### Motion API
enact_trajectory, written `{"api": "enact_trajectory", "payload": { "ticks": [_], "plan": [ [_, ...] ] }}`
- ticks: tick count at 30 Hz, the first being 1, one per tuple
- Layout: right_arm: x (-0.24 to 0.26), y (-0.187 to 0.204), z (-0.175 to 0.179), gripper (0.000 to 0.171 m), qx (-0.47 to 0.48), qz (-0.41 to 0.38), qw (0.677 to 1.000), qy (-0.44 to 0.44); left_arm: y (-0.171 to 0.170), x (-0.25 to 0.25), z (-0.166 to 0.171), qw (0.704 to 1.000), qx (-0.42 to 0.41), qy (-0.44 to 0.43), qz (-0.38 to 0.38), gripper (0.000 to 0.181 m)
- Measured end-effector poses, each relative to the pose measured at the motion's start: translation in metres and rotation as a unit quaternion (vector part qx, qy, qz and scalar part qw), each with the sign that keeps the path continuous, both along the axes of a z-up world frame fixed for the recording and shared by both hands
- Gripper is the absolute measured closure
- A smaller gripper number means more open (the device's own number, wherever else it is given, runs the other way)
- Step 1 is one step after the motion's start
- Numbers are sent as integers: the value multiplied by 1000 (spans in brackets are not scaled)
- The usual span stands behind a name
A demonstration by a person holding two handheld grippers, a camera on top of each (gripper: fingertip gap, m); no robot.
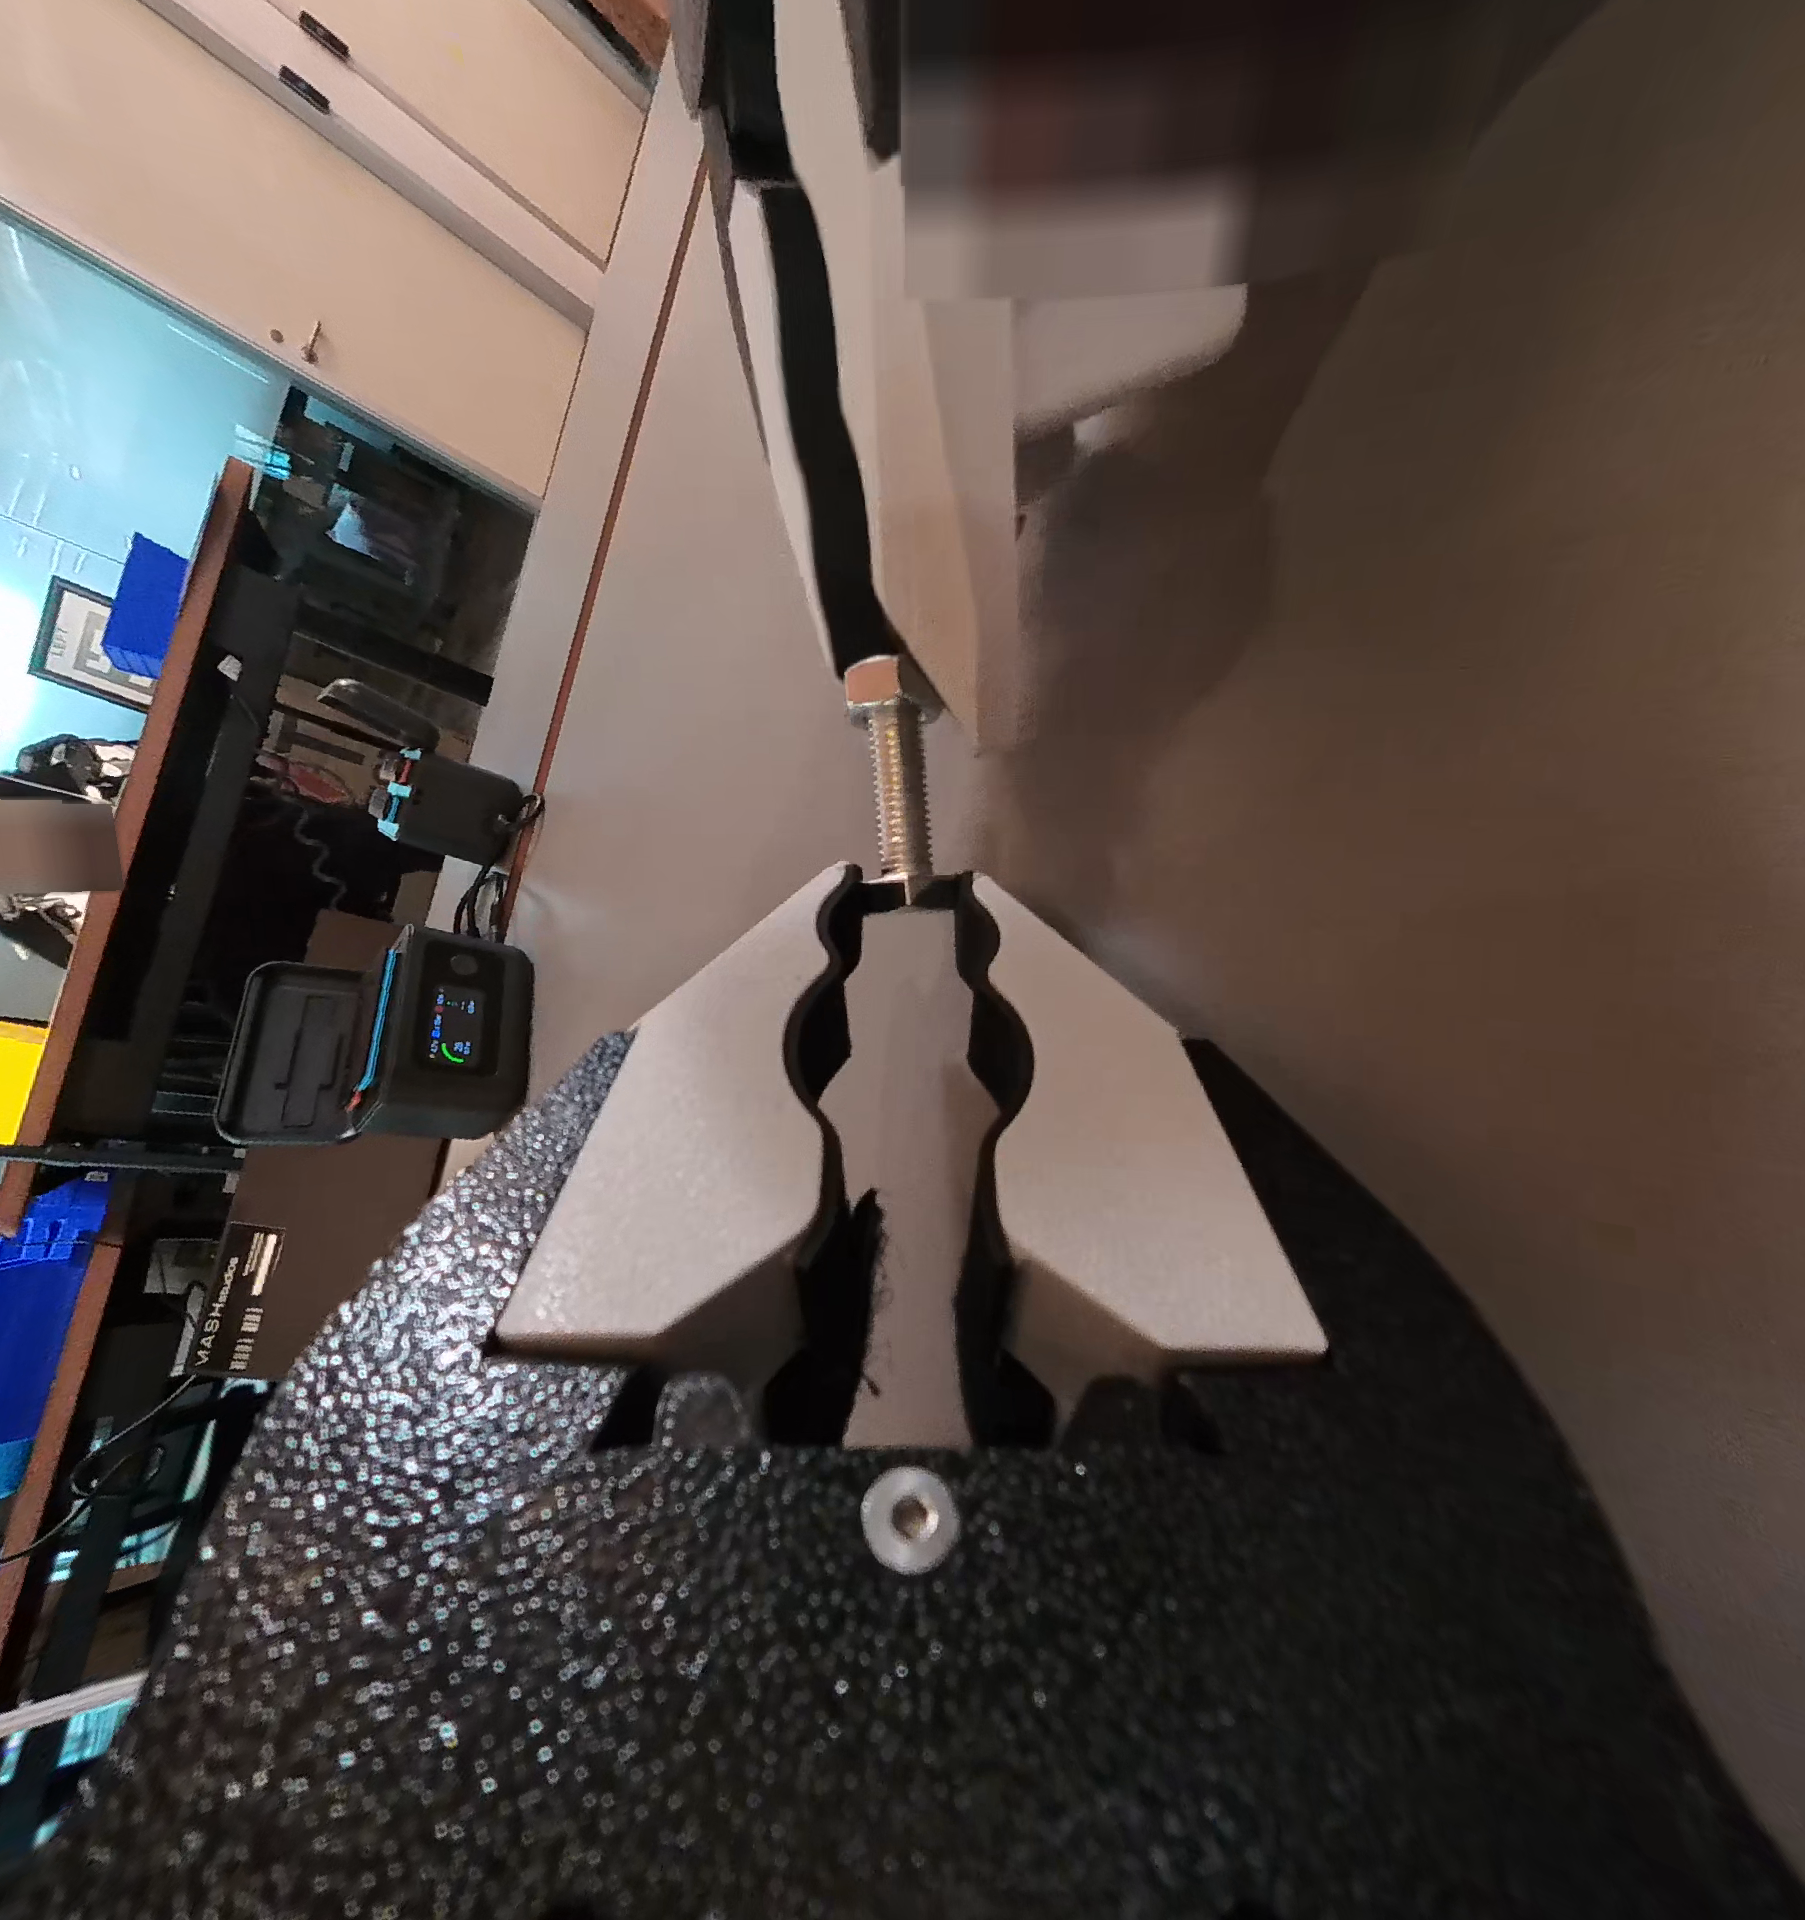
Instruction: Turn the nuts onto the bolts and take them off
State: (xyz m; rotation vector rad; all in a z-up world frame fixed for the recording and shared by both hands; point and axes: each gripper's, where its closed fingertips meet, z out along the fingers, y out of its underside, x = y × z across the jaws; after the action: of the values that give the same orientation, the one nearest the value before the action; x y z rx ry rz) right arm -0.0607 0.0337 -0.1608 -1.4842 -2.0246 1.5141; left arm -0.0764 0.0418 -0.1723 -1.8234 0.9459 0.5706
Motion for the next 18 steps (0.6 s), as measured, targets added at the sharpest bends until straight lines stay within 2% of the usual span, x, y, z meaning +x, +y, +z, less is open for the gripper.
{"api": "enact_trajectory", "payload": {
  "ticks": [3,7,11,14,18],
  "plan": [
    [1,1,0,152,17,7,1000,9,-3,4,1,1000,-2,-18,-17,165],
    [12,-10,12,154,34,62,995,69,-16,21,10,985,-35,-153,-65,165],
    [22,-21,24,154,46,110,984,131,-33,38,22,936,-100,-322,-100,166],
    [26,-27,30,154,58,131,975,170,-41,45,31,877,-154,-441,-109,166],
    [27,-29,33,154,72,136,969,193,-44,46,38,840,-169,-502,-118,166]
  ]
}}
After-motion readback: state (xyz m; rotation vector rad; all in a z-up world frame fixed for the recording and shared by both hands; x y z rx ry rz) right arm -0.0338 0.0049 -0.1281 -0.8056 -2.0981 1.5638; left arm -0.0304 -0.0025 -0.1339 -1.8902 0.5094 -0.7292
